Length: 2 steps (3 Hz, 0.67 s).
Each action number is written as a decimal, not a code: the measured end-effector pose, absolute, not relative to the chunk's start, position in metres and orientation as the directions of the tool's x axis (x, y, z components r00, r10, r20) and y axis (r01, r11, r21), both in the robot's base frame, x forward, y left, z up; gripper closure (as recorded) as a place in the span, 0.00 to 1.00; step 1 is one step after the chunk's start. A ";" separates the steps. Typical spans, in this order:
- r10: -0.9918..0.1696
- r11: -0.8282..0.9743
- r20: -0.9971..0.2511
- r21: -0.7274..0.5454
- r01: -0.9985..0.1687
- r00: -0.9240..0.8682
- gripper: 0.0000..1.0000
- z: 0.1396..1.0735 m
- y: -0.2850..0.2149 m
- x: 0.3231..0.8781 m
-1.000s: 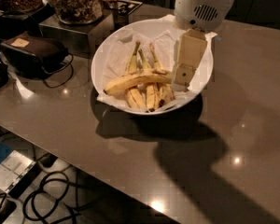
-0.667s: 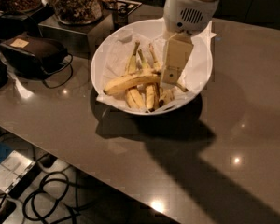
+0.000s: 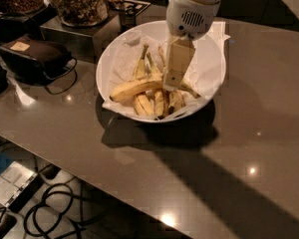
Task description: Pick banana from white bowl
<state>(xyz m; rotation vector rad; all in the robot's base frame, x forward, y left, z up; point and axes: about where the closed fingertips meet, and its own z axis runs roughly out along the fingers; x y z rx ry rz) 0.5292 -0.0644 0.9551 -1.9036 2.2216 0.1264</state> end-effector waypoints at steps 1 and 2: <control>-0.969 0.155 -0.202 -0.055 -0.986 -0.141 0.28 0.945 -0.059 0.538; -0.972 0.152 -0.187 -0.031 -0.988 -0.144 0.34 0.932 -0.056 0.548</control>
Offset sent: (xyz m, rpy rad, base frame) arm 0.0083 -0.0048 -0.0408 -0.0942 0.1674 0.0205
